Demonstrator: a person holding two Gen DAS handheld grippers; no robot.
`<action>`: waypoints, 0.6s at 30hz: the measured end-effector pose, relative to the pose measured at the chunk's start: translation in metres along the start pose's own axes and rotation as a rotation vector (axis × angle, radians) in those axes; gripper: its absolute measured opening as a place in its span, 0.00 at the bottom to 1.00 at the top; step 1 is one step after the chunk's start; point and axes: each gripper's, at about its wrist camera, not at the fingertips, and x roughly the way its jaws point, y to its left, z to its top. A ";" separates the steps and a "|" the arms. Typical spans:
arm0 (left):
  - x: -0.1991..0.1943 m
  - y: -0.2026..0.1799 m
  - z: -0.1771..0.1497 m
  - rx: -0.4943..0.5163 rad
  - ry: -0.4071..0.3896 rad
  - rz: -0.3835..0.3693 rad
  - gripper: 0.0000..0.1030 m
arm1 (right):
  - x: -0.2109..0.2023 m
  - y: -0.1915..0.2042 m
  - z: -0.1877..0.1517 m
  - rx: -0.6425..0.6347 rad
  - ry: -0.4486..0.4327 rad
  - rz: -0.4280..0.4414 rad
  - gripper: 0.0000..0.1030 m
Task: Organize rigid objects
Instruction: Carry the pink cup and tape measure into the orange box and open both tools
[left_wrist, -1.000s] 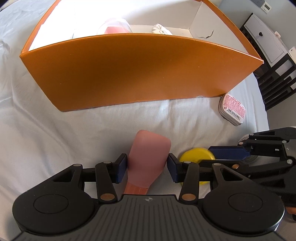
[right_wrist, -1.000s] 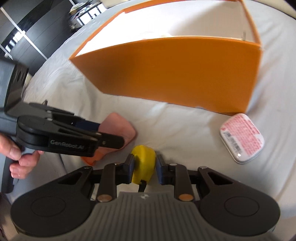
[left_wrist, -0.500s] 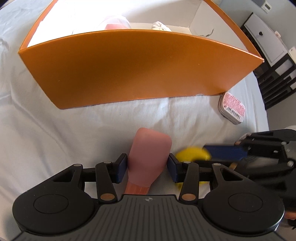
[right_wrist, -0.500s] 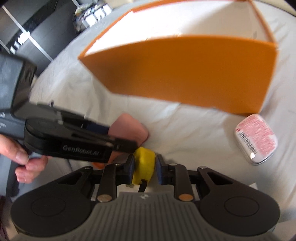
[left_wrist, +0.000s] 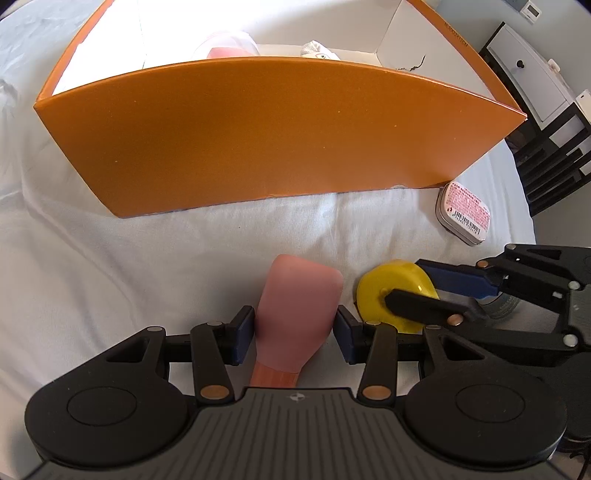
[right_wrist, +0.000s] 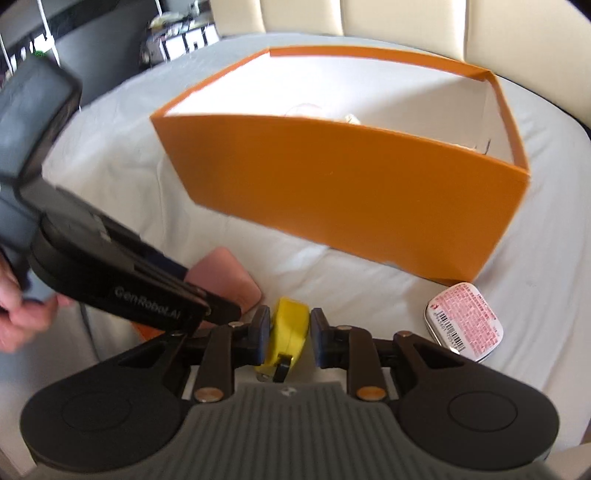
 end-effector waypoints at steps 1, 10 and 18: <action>0.000 0.000 0.000 0.001 0.000 0.000 0.51 | 0.002 -0.001 0.000 0.004 0.013 -0.010 0.25; -0.011 0.002 -0.004 -0.011 -0.055 -0.031 0.50 | -0.002 -0.010 -0.002 0.080 -0.014 0.025 0.23; -0.047 0.004 -0.005 -0.051 -0.191 -0.130 0.49 | -0.027 -0.020 -0.005 0.141 -0.108 0.030 0.20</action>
